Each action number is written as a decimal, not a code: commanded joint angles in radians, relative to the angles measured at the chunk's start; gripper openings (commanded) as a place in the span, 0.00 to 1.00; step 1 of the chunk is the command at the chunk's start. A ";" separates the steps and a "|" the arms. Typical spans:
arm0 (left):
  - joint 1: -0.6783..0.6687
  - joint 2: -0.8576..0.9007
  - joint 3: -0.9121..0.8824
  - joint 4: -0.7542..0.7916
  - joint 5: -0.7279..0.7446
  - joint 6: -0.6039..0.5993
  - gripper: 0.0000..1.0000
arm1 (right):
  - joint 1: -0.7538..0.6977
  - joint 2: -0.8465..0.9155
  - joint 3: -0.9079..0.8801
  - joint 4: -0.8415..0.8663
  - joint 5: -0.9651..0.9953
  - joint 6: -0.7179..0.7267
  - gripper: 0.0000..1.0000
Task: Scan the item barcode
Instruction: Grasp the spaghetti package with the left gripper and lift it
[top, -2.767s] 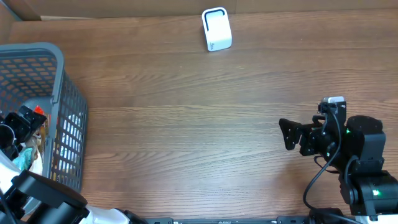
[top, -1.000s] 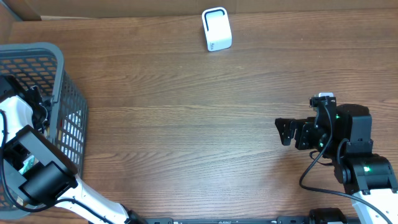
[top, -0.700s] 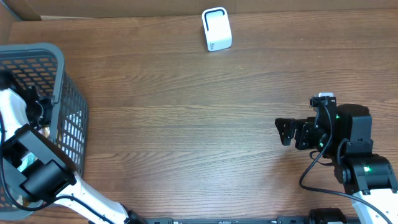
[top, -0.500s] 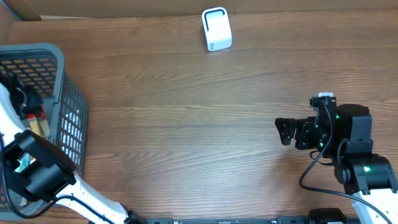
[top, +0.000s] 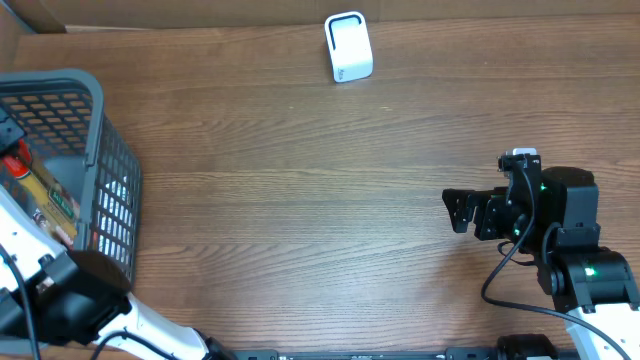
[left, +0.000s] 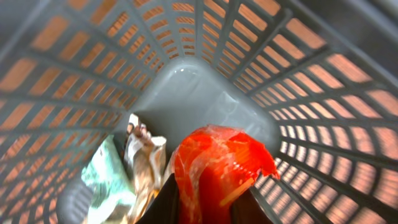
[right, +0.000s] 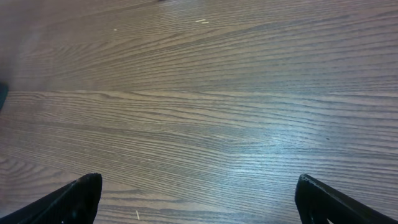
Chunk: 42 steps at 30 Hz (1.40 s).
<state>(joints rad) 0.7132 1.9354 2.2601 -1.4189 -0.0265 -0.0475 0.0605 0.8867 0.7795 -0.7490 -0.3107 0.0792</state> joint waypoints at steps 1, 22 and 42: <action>-0.001 -0.093 0.047 -0.008 0.025 -0.047 0.04 | 0.002 -0.003 0.027 0.006 -0.010 0.003 1.00; 0.000 -0.158 0.047 -0.043 0.055 -0.138 0.04 | 0.002 -0.003 0.027 0.002 -0.010 0.003 1.00; 0.000 -0.338 0.047 0.061 0.057 -0.159 0.04 | 0.002 -0.003 0.027 0.002 -0.010 0.003 1.00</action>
<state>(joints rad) 0.7132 1.6558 2.2673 -1.3979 0.0166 -0.1894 0.0605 0.8864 0.7795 -0.7521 -0.3107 0.0784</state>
